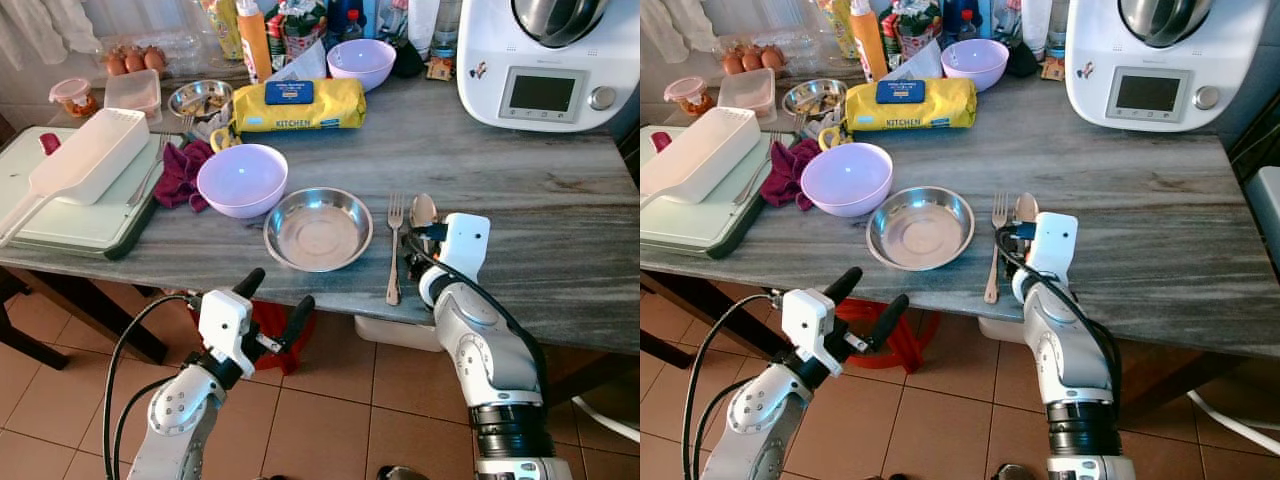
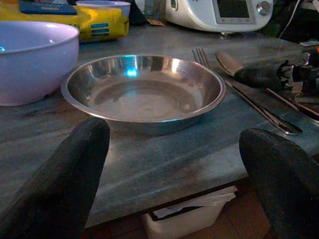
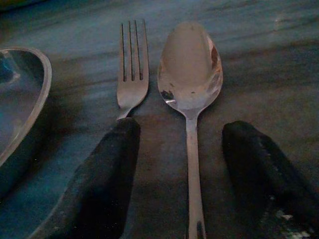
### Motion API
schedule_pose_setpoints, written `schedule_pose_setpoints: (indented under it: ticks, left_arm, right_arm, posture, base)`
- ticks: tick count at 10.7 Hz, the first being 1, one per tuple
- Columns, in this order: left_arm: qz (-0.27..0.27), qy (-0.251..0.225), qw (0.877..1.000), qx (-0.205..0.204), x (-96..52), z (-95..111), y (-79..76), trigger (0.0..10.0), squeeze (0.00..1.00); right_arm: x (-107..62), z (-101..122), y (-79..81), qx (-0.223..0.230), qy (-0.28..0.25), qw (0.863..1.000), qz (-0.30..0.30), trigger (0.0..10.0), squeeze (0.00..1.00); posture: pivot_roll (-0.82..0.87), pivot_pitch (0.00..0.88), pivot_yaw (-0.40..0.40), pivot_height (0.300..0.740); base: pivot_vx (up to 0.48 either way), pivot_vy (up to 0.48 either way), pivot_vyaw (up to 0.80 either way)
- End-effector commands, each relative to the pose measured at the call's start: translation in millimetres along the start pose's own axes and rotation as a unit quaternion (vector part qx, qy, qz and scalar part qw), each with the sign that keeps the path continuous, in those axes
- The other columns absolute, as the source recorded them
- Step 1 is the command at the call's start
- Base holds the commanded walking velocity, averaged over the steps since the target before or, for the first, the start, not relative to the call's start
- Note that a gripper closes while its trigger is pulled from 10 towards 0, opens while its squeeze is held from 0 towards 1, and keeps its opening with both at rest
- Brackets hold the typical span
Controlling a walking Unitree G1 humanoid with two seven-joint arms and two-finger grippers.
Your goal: Setting the table
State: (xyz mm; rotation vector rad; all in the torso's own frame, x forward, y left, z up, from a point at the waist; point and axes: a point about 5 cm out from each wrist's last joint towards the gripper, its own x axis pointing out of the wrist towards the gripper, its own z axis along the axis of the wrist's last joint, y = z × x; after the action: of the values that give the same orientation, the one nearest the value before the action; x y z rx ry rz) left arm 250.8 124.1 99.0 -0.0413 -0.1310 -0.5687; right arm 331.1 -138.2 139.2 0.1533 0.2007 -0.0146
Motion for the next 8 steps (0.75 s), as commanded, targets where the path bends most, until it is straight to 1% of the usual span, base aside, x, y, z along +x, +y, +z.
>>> schedule_pose_setpoints:
  ticks: [1, 6, 7, 8]
  left_arm:
    - [0.008, 0.005, 1.000, 0.006, -2.9, -2, 3.1, 10.0, 0.00]
    - [0.009, 0.005, 1.000, 0.007, -3.0, -2, 3.1, 10.0, 0.00]
    - [-0.026, -0.030, 0.999, -0.007, 4.8, 14, -1.1, 10.0, 0.00]
    - [-0.037, -0.029, 0.999, -0.014, 4.5, 14, -2.5, 10.0, 0.00]
  right_arm:
    - [-1.2, -20, -12.6, 0.003, 0.045, 0.999, -0.026, 10.0, 1.00]
    - [-1.2, -20, -12.6, 0.003, 0.044, 0.999, -0.026, 10.0, 1.00]
    - [-16.2, 36, -1.3, -0.019, -0.120, 0.993, 0.007, 10.0, 1.00]
    - [-16.2, 36, -2.0, -0.020, -0.120, 0.993, 0.006, 10.0, 1.00]
  posture:
    - [-0.08, 0.174, 0.082, 0.740]
    - [-0.08, 0.174, 0.083, 0.740]
    - [-0.10, 0.141, 0.069, 0.740]
    - [-0.10, 0.144, 0.069, 0.740]
  base:
    - [0.000, 0.000, 0.00]
    - [0.000, 0.000, 0.00]
    - [0.000, 0.000, 0.00]
    - [0.000, 0.000, 0.00]
